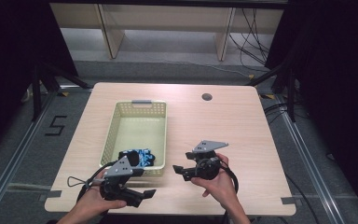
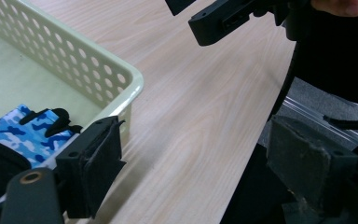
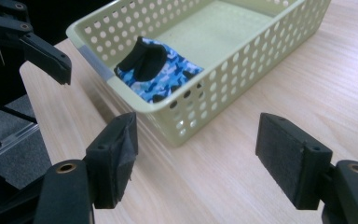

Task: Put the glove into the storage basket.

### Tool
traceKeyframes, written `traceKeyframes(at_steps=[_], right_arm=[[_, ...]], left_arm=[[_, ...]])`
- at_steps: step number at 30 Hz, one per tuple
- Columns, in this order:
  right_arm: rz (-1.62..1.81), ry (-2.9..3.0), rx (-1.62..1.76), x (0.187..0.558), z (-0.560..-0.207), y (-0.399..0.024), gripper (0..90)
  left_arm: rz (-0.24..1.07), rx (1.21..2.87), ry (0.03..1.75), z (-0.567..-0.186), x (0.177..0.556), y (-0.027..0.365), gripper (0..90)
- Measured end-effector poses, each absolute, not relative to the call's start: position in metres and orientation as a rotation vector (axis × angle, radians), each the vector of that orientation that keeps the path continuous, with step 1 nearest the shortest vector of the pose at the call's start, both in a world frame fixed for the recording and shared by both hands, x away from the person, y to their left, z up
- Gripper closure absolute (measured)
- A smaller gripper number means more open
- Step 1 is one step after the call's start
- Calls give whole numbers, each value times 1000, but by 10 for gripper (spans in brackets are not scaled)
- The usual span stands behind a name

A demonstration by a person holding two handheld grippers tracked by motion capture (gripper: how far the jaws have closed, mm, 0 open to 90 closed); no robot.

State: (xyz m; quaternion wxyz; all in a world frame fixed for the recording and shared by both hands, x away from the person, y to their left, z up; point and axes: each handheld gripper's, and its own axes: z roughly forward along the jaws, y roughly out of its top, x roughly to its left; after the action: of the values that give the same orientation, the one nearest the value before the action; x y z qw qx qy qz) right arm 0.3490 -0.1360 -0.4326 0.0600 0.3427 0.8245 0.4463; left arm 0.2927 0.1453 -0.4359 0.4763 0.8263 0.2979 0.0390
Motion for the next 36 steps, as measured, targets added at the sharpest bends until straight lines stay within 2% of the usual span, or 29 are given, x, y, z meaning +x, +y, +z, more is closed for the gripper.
traceKeyframes(at_steps=[10, 11, 36], right_arm=[[1398, 2460, 1099, 334, -439, -148, 283], [1400, 2473, 1064, 335, -440, -150, 283], [1407, 2446, 1095, 316, -462, -172, 211]], left_arm=[[105, 2073, 654, -451, 286, 146, 175], [90, 2050, 691, -454, 283, 144, 171], [125, 2105, 665, -479, 279, 150, 168]])
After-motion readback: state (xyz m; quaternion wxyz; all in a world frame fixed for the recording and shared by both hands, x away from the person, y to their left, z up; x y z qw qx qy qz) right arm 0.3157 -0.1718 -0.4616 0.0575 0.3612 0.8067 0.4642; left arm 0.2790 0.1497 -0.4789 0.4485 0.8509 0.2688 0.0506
